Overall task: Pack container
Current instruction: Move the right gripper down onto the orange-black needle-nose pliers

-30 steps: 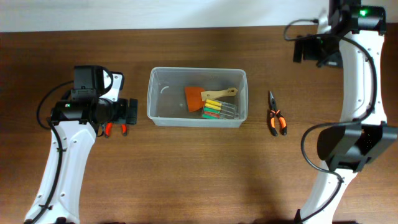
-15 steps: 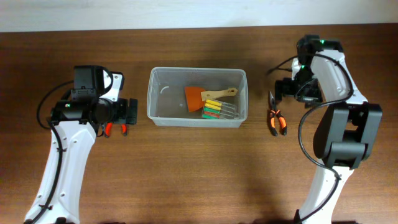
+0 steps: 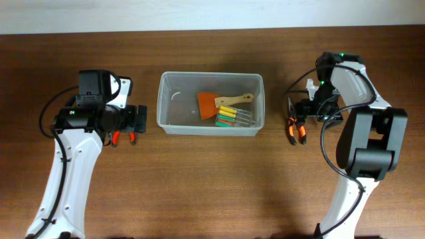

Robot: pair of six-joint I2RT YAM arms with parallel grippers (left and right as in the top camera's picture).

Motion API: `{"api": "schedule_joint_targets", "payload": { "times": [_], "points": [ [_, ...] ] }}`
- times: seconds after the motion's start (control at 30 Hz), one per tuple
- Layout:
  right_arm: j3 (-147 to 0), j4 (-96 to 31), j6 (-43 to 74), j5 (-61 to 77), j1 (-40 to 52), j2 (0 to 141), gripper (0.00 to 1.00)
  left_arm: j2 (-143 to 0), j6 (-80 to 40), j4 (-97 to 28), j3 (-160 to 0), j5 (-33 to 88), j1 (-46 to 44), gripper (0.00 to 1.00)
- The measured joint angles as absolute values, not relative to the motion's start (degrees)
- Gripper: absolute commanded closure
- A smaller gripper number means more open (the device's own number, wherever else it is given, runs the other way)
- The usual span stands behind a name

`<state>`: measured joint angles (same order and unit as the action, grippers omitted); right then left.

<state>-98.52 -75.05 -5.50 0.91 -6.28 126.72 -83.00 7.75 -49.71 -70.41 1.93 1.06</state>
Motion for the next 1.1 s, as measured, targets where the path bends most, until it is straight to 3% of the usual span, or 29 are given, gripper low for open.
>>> {"api": "schedule_joint_targets", "payload": {
  "times": [0.2,0.4,0.63,1.1],
  "points": [
    [-97.27,-71.7,-8.19,1.89,-6.22,126.72,0.16,-83.0,7.75,-49.71,-70.41,1.93,1.06,0.01],
    [-97.01,-68.66,-9.8,3.03,-5.39,126.72,0.27,-83.0,7.75,-49.71,-70.41,1.93,1.06,0.01],
    [-93.3,-64.77,-10.55,3.33,-5.1,124.75,0.31,-83.0,7.75,-49.71,-70.41,1.93,1.06,0.01],
    [-89.12,-60.9,-10.31,4.1,-5.21,122.28,0.3,-83.0,7.75,-49.71,-70.41,1.93,1.06,0.01]
  ]
}}
